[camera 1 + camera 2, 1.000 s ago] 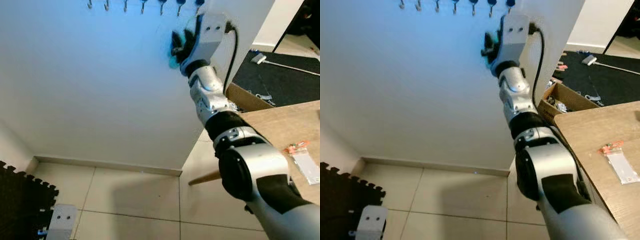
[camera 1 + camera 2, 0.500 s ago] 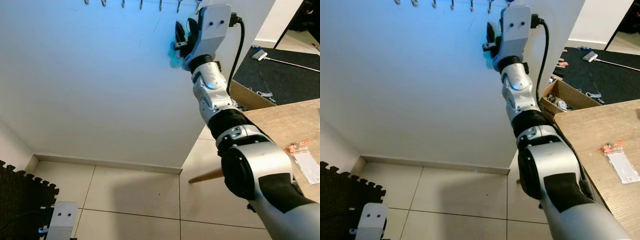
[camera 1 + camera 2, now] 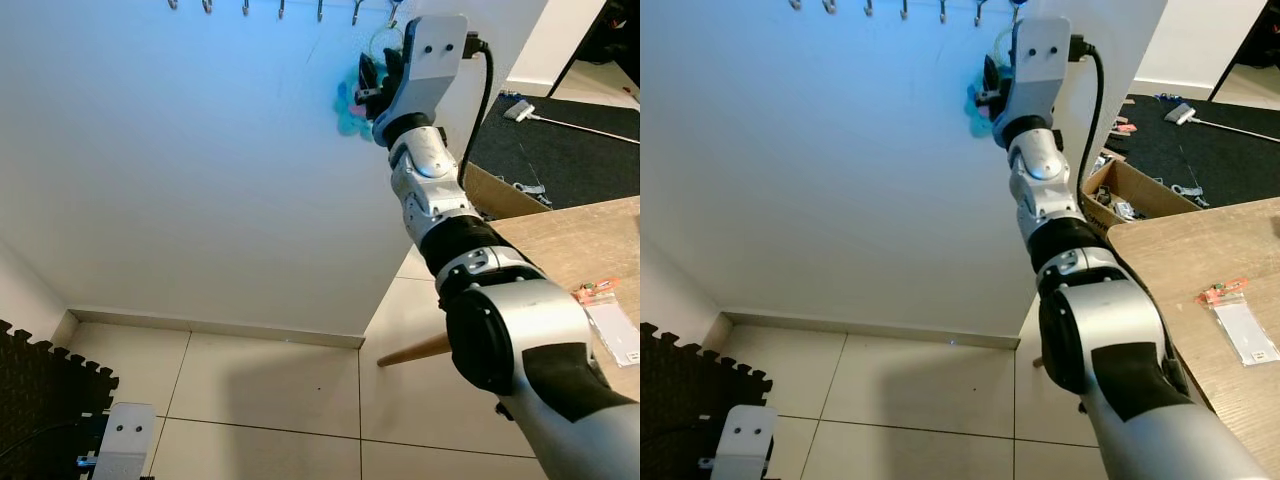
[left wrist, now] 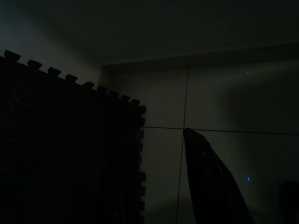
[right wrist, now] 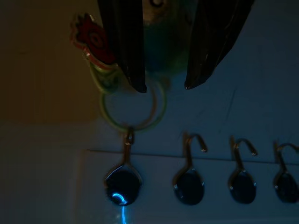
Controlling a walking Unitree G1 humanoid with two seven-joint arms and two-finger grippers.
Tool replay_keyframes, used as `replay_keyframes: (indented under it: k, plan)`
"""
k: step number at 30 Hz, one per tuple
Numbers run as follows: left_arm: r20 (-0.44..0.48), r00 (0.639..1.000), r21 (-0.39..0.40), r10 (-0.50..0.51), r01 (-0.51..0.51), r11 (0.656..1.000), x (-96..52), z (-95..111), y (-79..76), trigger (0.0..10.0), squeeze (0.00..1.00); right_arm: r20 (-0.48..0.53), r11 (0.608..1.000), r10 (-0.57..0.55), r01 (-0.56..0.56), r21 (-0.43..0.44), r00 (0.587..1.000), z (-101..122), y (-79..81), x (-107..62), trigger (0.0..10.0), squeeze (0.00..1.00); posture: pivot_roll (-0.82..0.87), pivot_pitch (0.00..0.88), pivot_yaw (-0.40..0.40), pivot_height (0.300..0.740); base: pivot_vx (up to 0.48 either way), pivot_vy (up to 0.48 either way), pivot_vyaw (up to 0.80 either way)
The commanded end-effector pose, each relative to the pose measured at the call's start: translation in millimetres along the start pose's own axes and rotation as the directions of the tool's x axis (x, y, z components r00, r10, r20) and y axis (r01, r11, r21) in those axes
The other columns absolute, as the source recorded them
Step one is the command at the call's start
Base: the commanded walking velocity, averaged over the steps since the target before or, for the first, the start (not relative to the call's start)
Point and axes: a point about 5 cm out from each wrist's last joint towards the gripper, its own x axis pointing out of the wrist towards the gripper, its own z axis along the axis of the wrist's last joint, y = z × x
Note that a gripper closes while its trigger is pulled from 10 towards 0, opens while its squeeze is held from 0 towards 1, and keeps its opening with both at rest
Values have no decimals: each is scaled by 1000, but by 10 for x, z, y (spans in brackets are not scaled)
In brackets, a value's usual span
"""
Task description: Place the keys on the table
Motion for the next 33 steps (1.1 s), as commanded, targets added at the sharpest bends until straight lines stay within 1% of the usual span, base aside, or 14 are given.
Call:
replay_keyframes:
  k: [1,5,6,8,9,10,11,13,23,24,25,27,28,33]
  plan:
    - [-40,999,1,1,-1,1000,-58,-80,-1,10000,0,-30,1000,9,-8,17,1000,-15,27,14,9294,0,262,285,-42,740,0,0,0]
    - [-42,999,0,2,-2,1000,-65,-82,-2,10000,0,-37,1000,-4,4,16,999,-10,13,21,9176,0,263,286,-44,740,0,0,0]
    - [-43,999,0,2,-2,1000,-68,-84,-3,10000,0,-38,1000,-14,14,15,999,-4,-1,24,8431,0,264,287,-45,740,0,0,0]
    - [-44,999,0,2,-2,1000,-72,-86,-3,10000,0,-37,1000,-25,25,12,999,4,-16,27,7961,0,265,287,-45,740,0,0,0]
    - [-45,999,0,3,-3,1000,-74,-88,-2,10000,0,-30,999,-34,34,2,999,21,-31,32,8549,0,265,287,-44,740,0,0,0]
    - [-45,999,0,3,-3,1000,-74,-88,-2,10000,0,-30,999,-34,34,2,999,21,-31,32,8549,0,265,287,-44,740,0,0,0]
    - [-46,999,1,3,-3,1000,-76,-91,-1,10000,0,-14,999,-50,50,-16,999,55,-53,40,9725,0,265,287,-43,740,0,0,0]
    - [-46,999,1,3,-2,1000,-76,-92,0,10000,0,-6,998,-58,58,-26,998,71,-65,44,10000,0,265,287,-43,740,0,0,0]
    - [-48,999,6,0,1,1000,-74,-96,12,10000,0,1,996,-89,89,-25,996,131,-134,67,10000,0,263,288,-38,740,0,0,0]
    - [-47,999,7,-1,1,1000,-73,-95,12,10000,0,-2,996,-88,88,-25,996,132,-132,70,9294,0,263,288,-38,740,0,0,0]
    - [-47,999,7,0,1,1000,-72,-94,13,10000,0,-5,996,-83,83,-24,997,131,-120,72,3451,0,263,288,-38,740,0,0,0]
    - [-48,999,7,0,0,1000,-70,-93,15,10000,0,-7,997,-80,80,-23,997,129,-112,74,3451,0,263,288,-38,740,0,0,0]
    - [-48,999,7,2,-1,1000,-72,-93,15,10000,0,-7,997,-78,78,-21,997,128,-104,74,0,0,267,286,-41,740,0,0,0]
    - [-49,999,6,4,-4,1000,-76,-94,12,10000,0,-5,997,-73,73,-16,997,129,-90,75,0,0,269,286,-43,740,0,0,0]
